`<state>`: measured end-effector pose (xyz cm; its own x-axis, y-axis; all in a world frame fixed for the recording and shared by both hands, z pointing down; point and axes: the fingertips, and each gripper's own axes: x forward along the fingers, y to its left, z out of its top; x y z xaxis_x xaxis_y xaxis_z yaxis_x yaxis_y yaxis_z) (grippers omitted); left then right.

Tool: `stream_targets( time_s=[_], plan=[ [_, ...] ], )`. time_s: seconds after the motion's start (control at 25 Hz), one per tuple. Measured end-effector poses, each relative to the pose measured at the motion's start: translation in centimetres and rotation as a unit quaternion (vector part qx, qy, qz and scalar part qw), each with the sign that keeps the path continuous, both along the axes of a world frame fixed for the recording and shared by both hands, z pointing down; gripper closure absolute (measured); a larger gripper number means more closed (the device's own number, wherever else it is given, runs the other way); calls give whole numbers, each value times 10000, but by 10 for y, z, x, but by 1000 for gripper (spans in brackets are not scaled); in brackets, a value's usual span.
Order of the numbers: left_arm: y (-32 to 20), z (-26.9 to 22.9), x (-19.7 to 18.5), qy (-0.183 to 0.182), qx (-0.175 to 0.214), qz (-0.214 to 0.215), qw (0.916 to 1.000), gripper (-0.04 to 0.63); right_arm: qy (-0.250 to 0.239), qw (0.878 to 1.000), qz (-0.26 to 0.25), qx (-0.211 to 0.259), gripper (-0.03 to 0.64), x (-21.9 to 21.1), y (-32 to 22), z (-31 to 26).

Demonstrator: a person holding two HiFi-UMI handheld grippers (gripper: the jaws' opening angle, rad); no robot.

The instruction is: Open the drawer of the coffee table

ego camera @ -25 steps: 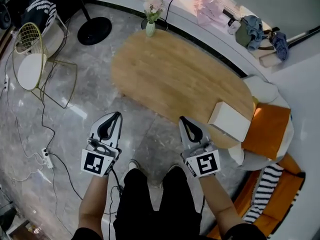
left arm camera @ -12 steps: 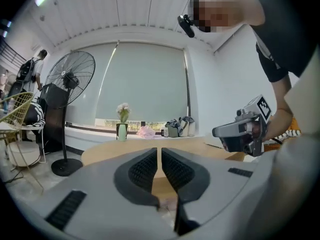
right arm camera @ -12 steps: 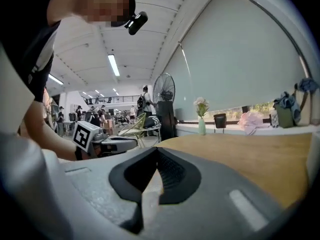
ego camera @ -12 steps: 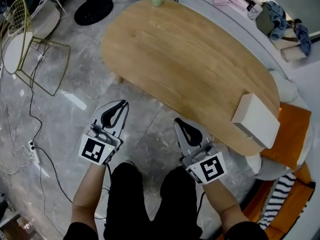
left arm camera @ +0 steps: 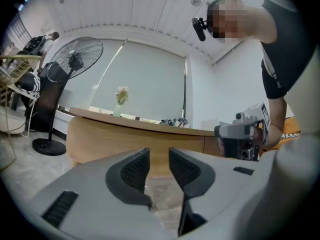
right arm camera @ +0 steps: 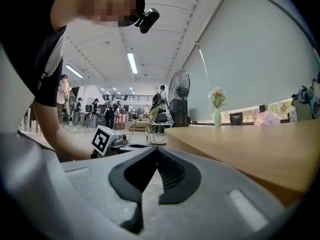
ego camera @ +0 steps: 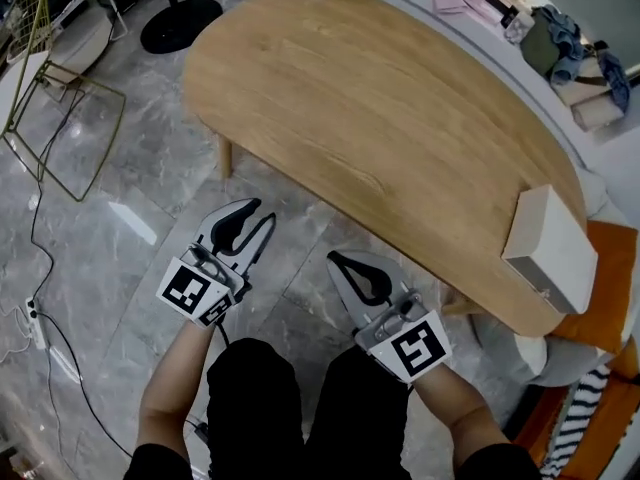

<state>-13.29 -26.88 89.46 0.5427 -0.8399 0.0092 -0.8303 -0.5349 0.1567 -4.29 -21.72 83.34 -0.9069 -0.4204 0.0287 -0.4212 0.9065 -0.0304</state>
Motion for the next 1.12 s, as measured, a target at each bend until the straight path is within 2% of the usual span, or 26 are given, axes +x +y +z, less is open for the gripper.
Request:
stream_targets(
  time_s=[0.12,0.28,0.44,0.56,0.64,0.76,0.88,1.0,1.12],
  plan=[
    [-13,16,-2,360,94,67,9993,494,-16,9999,-57,128,612,-2,1,14],
    [-30,39,4,1099,-328,267,9930,459,-21,10000,-46,35,612,2,0,25],
    [-43,46,10,1566,-520,404,9855,449,78,10000,12,26,611,5,-4,28],
    [-59,54,1,2353,-654,339,9691,434,84,9999,68,88,612,4,-6,29],
    [-67,61,-6,2725,-722,239,9591,429,72,9999,97,118,612,4,-7,29],
    [-72,67,-5,3039,-815,324,9486,406,67,9999,98,89,612,5,-7,30],
    [-75,72,1,3253,-921,567,9394,349,373,9992,93,84,612,13,-7,42],
    [-83,80,4,3624,-1045,713,9234,325,524,9984,118,155,612,18,-6,49],
    [-86,81,7,4078,-1000,924,9029,325,538,9982,173,192,612,20,-6,52]
  ],
)
